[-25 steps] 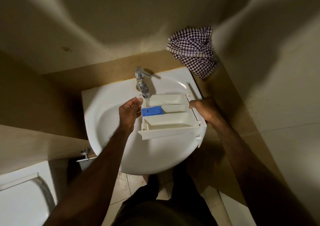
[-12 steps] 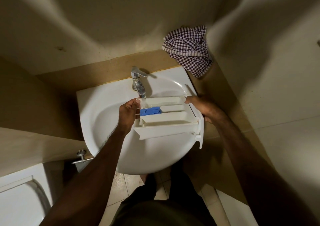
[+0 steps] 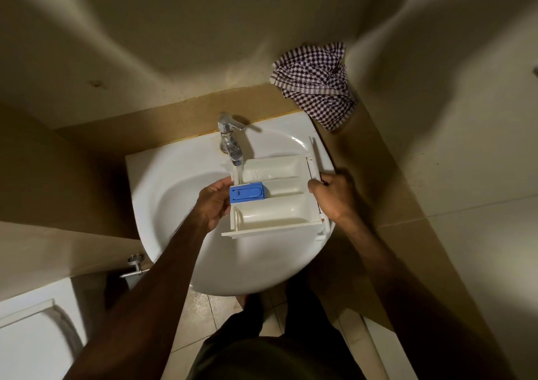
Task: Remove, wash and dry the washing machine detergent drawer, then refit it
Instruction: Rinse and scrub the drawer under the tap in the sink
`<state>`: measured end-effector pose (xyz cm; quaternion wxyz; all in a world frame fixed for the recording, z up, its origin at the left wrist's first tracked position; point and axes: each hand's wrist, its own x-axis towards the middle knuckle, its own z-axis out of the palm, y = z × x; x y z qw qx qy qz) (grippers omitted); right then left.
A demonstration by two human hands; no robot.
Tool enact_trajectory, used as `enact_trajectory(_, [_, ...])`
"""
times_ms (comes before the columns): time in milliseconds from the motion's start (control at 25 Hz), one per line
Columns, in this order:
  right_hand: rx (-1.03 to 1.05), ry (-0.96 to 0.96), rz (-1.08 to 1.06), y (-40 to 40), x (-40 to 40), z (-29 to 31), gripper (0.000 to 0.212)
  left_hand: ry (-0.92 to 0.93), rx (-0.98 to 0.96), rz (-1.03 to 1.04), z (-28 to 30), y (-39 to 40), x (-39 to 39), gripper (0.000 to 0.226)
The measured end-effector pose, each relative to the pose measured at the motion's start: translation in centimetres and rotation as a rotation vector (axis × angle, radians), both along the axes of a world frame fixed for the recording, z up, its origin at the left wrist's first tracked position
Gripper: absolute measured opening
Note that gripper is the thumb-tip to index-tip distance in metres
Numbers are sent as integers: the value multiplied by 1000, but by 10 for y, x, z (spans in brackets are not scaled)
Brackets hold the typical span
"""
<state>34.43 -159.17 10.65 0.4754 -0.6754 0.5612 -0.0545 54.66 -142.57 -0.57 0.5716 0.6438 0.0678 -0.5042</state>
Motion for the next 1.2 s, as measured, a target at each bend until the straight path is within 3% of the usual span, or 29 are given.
enact_trajectory(80, [-33,-19,9,5,1,-4,18,-79,89,-9,1,-6,5,32])
enact_trajectory(160, [-55,-30,4,9,2,-6,25,-140,148,2,7,-15,12,31])
enact_trajectory(320, [-51,-57,-42,7,2,-11,21,-251,174,-84,20,-28,20,23])
enact_trajectory(440, [-64,-66,-58,3,1,-13,14,-134,133,-132,23,-26,25,16])
enact_trajectory(520, [-59,-53,-47,3,1,-13,23,-57,139,-151,24,-24,29,15])
enact_trajectory(640, [-64,-51,-39,4,4,-17,32,-84,201,-237,23,-30,39,6])
enact_trajectory(720, [-61,-53,-57,6,5,-22,31,-128,242,-286,20,-34,45,28])
enact_trajectory(840, [-65,-78,-59,9,6,-29,21,-197,240,-326,20,-29,49,24])
enact_trajectory(920, [-108,-85,-19,12,8,-31,14,-103,154,-251,18,-18,49,21])
enact_trajectory(1040, [-103,-89,-22,24,10,-39,21,84,-22,-23,17,0,44,33])
enact_trajectory(1120, [-78,-89,-44,36,10,-43,37,7,-30,25,23,5,32,33])
enact_trajectory(1200, [-66,-104,-65,45,8,-51,48,-215,77,-5,32,12,18,32])
